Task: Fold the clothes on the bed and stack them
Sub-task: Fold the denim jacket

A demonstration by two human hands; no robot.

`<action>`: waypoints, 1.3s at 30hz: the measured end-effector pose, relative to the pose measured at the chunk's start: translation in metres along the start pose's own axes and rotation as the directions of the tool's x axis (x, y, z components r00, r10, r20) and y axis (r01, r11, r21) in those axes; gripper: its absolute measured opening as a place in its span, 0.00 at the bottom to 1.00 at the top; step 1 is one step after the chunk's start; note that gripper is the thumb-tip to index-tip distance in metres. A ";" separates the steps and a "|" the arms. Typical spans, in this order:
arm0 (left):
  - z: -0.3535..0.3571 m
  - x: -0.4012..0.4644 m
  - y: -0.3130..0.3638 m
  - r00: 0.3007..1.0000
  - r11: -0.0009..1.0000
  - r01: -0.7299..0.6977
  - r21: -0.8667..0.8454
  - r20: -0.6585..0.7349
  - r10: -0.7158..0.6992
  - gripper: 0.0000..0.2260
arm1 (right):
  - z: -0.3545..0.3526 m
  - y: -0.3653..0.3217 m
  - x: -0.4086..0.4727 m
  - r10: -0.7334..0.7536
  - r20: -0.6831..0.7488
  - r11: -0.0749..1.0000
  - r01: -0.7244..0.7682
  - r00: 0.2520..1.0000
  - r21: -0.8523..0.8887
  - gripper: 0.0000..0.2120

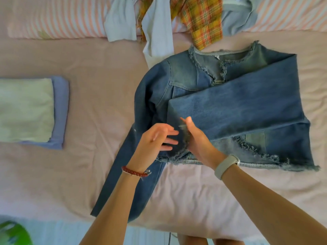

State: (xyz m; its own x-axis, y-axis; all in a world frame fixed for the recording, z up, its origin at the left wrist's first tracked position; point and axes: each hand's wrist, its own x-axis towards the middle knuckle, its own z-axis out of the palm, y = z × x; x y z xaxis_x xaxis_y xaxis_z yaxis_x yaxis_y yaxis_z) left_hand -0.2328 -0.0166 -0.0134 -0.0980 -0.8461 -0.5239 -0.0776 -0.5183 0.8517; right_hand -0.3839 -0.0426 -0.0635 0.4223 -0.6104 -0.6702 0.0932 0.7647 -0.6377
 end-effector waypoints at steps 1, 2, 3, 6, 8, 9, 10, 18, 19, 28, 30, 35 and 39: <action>-0.001 0.006 -0.003 1.000 0.999 -0.021 0.049 0.021 0.020 0.08 | -0.006 0.004 -0.001 0.013 -0.008 0.998 -0.012 1.000 0.065 0.36; -0.001 0.010 -0.008 0.999 0.993 -0.035 0.115 0.005 0.035 0.08 | -0.010 0.007 -0.003 0.008 -0.039 0.995 -0.005 0.999 0.096 0.37; -0.002 0.014 -0.015 0.998 0.977 -0.042 0.207 -0.044 0.052 0.09 | -0.013 0.011 -0.003 -0.008 -0.098 0.997 0.015 0.995 0.074 0.34; -0.002 0.021 -0.041 0.942 0.888 0.070 0.455 -0.324 0.092 0.09 | -0.014 0.005 -0.004 -0.169 -0.377 0.978 0.108 0.911 -0.177 0.11; 0.001 0.023 -0.052 0.915 0.832 0.230 0.504 -0.403 -0.009 0.17 | -0.017 -0.006 -0.002 -0.349 -0.477 0.905 0.158 0.807 -0.394 0.04; 0.003 0.023 -0.056 0.909 0.794 0.302 0.528 -0.411 -0.073 0.22 | -0.021 -0.013 -0.001 -0.424 -0.480 0.865 0.187 0.768 -0.465 0.04; 0.005 0.024 -0.060 0.899 0.752 0.359 0.553 -0.422 -0.119 0.27 | -0.024 -0.021 0.000 -0.477 -0.466 0.829 0.206 0.745 -0.520 0.05; 0.011 0.013 -0.052 0.894 0.830 0.258 0.495 -0.448 -0.011 0.08 | -0.066 -0.037 0.023 -0.598 -0.443 0.395 -0.236 0.668 -0.888 0.19; 0.008 0.006 -0.053 0.876 0.826 0.207 0.525 -0.475 0.082 0.07 | -0.062 -0.036 0.022 -0.675 -0.380 0.321 -0.213 0.633 -0.923 0.20; -0.002 -0.007 -0.079 0.810 0.784 0.359 0.507 -0.587 0.009 0.19 | -0.027 0.036 0.007 -0.155 0.095 -0.249 0.054 0.983 -0.967 0.33; 0.004 -0.002 -0.080 0.833 0.719 0.378 0.583 -0.553 0.010 0.17 | -0.034 0.039 0.014 -0.142 0.106 -0.219 0.074 0.984 -0.973 0.35; 0.004 -0.013 -0.077 0.791 0.695 0.095 0.713 -0.478 0.383 0.03 | -0.033 0.049 -0.008 -0.298 0.203 -0.269 0.122 0.933 -0.955 0.26; 0.013 -0.019 -0.082 0.896 0.743 0.259 0.617 -0.440 0.053 0.17 | -0.027 0.057 -0.020 -0.371 0.191 -0.263 0.095 0.909 -0.960 0.24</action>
State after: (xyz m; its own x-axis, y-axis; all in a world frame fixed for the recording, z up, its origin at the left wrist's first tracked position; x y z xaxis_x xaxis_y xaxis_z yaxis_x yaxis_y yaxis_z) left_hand -0.2371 0.0432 -0.0733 0.3445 -0.8406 -0.4179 -0.6956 -0.5275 0.4877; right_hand -0.4112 0.0075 -0.0967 0.5214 -0.7990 -0.2996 -0.8503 -0.4572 -0.2607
